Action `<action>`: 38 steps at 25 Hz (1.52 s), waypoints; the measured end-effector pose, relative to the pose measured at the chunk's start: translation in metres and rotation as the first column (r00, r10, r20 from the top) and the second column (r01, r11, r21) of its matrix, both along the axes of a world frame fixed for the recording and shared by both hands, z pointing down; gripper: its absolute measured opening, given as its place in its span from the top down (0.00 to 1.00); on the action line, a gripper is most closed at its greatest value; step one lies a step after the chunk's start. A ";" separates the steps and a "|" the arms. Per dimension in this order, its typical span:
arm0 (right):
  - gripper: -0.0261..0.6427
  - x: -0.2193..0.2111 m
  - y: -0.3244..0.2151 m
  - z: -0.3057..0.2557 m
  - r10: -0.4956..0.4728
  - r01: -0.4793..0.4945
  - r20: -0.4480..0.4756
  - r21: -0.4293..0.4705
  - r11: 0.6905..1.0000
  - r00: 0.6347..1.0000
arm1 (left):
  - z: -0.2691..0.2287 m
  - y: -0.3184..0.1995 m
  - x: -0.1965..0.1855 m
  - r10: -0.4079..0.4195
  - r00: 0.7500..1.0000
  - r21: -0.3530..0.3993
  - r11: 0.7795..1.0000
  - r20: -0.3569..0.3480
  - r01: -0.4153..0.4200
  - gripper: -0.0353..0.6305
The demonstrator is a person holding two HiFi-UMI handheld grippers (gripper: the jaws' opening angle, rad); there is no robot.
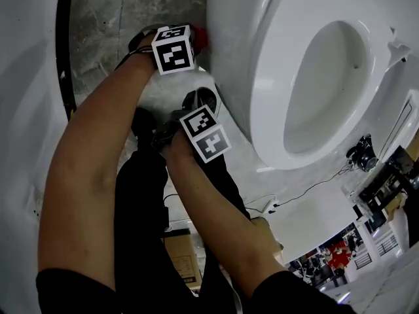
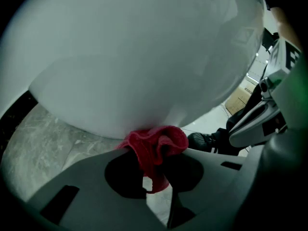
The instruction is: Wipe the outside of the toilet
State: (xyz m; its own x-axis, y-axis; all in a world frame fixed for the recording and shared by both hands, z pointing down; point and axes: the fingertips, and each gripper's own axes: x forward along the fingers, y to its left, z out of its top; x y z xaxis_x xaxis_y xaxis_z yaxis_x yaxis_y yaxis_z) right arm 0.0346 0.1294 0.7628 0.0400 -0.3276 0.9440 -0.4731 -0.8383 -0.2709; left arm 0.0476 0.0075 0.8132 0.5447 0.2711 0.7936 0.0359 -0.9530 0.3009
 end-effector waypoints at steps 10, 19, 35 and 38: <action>0.91 0.021 0.058 -0.033 0.078 -0.079 -0.012 -0.059 0.995 0.997 | -0.028 0.117 0.014 -0.029 0.997 -0.149 0.989 -0.066 0.019 0.82; 0.91 0.022 0.036 -0.220 -0.060 0.053 0.046 0.132 0.990 0.997 | -0.208 0.083 -0.079 -0.700 0.714 -0.294 0.686 -0.017 0.666 0.82; 0.91 0.138 -0.081 -0.797 -0.333 0.696 -0.631 0.708 0.122 0.700 | -0.788 -0.019 -0.004 -0.594 0.395 -0.142 0.658 -0.701 0.739 0.82; 0.91 0.180 -0.049 -0.865 -0.272 0.749 -0.717 0.663 0.021 0.642 | -0.864 0.002 0.015 -0.502 0.375 -0.087 0.680 -0.779 0.728 0.82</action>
State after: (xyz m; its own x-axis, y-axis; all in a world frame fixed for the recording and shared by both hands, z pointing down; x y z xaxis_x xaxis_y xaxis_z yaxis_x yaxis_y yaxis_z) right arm 0.2141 0.0803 -0.1017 -0.3755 -0.9259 -0.0411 -0.8866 0.3718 -0.2751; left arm 0.0626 0.0092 -0.0513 0.8568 -0.5137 0.0444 -0.5082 -0.8266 0.2419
